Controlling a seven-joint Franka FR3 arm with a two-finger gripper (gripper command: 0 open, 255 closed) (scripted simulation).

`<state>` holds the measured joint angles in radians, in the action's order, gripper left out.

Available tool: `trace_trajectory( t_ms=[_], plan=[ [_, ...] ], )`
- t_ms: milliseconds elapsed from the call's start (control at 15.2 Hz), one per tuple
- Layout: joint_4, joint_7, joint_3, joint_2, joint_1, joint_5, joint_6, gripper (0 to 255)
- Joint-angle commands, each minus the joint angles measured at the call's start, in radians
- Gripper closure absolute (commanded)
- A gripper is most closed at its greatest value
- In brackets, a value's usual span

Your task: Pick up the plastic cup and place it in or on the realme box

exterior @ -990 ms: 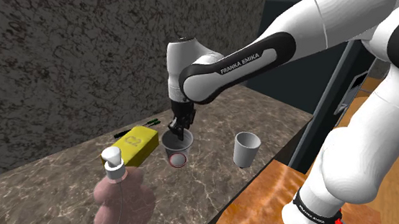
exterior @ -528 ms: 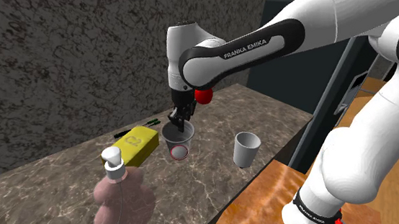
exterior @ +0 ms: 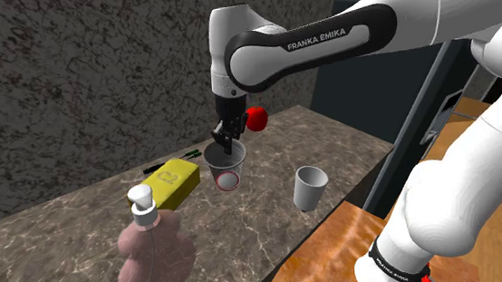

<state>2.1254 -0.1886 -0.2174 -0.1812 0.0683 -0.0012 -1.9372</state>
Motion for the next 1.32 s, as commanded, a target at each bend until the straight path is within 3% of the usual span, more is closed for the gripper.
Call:
trace_trajectory(
  t_ms=[0,264,594,990,1254],
  plan=[
    [-0.023,0.0,0.0,-0.003,0.0,0.001,0.026,255],
    [-0.065,0.002,0.001,-0.01,0.0,0.002,0.075,255],
    [-0.322,-0.037,-0.019,0.192,0.005,-0.042,0.136,255],
    [-0.709,-0.077,-0.03,0.462,0.04,-0.107,0.262,255],
    [-1.09,-0.087,-0.025,0.699,0.094,-0.157,0.41,255]
  ],
)
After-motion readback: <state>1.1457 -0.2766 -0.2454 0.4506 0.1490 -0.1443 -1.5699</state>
